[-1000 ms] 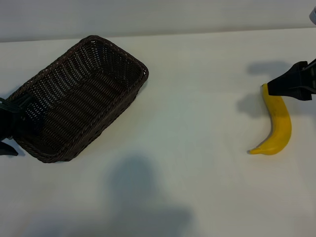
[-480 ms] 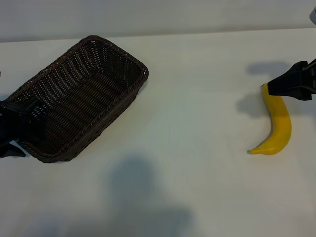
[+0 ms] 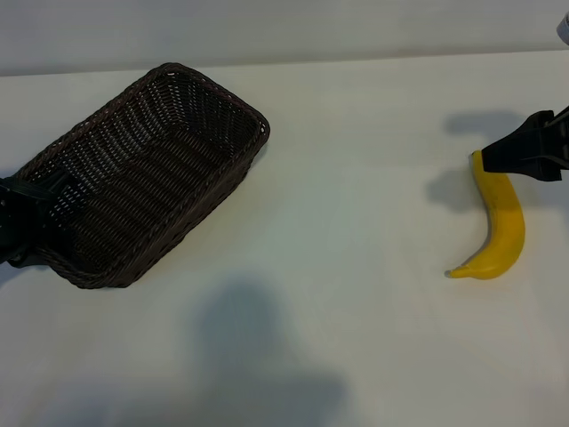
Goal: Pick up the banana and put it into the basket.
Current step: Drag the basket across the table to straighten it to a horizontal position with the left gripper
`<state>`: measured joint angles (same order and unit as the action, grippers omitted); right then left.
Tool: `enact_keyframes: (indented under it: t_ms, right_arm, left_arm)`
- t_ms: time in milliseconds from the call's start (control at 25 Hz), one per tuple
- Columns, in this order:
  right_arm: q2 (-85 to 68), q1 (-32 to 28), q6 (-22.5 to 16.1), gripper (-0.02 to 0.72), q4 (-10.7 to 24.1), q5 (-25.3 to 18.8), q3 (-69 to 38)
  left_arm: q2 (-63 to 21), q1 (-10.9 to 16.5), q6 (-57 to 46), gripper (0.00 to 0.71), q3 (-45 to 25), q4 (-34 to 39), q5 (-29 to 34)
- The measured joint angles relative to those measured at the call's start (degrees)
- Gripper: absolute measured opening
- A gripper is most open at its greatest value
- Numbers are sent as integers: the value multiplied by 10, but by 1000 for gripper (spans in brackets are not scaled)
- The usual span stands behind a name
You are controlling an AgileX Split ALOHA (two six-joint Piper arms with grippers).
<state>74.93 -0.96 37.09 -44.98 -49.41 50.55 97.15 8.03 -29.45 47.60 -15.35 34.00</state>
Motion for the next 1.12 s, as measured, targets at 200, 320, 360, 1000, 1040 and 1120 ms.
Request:
enact_keyframes:
  t_ms: [200, 320, 360, 1000, 1040, 1120]
  right_arm:
    - [0, 0, 0, 547, 0, 0, -1]
    - [0, 0, 0, 547, 0, 0, -1]
    - [0, 0, 0, 547, 0, 0, -1]
    - [0, 0, 0, 547, 0, 1, -1]
    - [0, 0, 0, 547, 0, 1, -1]
    - [0, 0, 0, 547, 0, 1, -1]
  left_arm:
    - [-3, 0, 37, 163, 9, -29, 6]
    - [-3, 0, 81, 157, 32, -53, 27]
    - [-3, 0, 101, 157, 43, -58, 38]
    - [19, -1, 373, 157, 227, -92, 204]
    - [25, -3, 382, 157, 233, -96, 209]
    - [36, -14, 397, 157, 244, -98, 215]
